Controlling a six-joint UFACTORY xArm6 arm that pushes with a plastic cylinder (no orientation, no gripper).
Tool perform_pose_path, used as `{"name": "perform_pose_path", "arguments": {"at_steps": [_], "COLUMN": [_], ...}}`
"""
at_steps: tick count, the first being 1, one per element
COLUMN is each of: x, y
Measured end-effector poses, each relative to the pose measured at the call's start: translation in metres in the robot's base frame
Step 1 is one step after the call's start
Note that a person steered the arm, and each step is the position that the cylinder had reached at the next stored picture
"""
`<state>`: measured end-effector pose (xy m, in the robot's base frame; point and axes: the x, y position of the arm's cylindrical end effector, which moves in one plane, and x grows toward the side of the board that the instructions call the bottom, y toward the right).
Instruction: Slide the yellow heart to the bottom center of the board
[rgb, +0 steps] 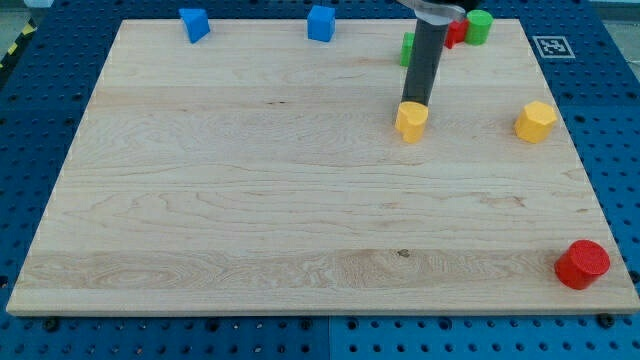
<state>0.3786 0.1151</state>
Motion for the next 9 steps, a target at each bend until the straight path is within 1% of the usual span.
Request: {"name": "perform_pose_path", "arguments": {"at_steps": [1, 4, 5, 6, 7, 8, 9], "x": [0.026, 0.141, 0.169, 0.168, 0.145, 0.139, 0.119], "y": [-0.003, -0.005, -0.014, -0.028, -0.022, -0.026, -0.036]}}
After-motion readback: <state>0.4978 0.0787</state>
